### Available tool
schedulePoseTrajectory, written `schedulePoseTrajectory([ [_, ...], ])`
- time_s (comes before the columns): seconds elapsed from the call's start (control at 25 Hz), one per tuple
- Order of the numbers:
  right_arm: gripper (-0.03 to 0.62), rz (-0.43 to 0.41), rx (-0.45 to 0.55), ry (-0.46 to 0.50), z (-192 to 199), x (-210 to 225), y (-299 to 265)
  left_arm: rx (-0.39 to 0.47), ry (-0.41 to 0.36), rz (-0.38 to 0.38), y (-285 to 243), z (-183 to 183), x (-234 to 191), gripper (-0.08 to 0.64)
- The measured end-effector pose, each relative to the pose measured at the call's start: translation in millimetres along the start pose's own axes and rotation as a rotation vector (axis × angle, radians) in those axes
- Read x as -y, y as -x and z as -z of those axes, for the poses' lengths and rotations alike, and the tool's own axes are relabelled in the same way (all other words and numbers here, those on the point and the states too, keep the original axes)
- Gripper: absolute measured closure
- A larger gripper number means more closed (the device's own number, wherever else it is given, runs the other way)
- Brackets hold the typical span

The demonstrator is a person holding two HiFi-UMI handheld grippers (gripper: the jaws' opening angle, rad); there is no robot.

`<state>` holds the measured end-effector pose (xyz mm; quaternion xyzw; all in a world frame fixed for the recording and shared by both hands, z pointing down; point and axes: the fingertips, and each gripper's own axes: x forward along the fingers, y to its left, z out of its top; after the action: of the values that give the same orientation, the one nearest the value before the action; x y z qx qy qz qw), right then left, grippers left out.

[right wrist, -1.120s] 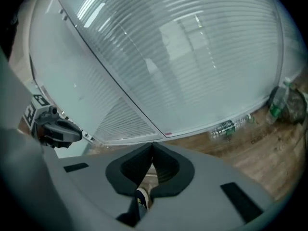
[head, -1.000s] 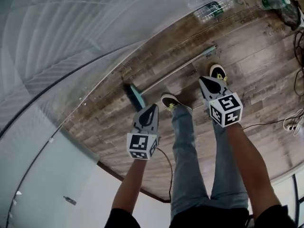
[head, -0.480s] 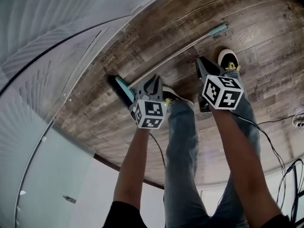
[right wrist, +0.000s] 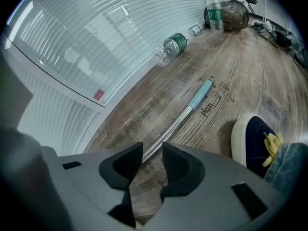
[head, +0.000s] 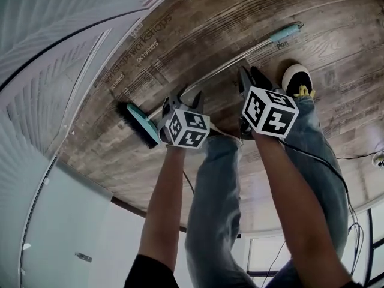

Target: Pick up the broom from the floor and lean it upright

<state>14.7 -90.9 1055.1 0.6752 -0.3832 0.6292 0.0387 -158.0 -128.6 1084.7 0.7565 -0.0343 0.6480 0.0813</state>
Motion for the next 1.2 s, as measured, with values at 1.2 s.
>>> schedulePoseTrajectory([
  [1.2, 0.477, -0.048, 0.168, -0.214, -46, -2, -17, 0.127, -0.165, -0.038, -7, -21, 11, 0.474],
])
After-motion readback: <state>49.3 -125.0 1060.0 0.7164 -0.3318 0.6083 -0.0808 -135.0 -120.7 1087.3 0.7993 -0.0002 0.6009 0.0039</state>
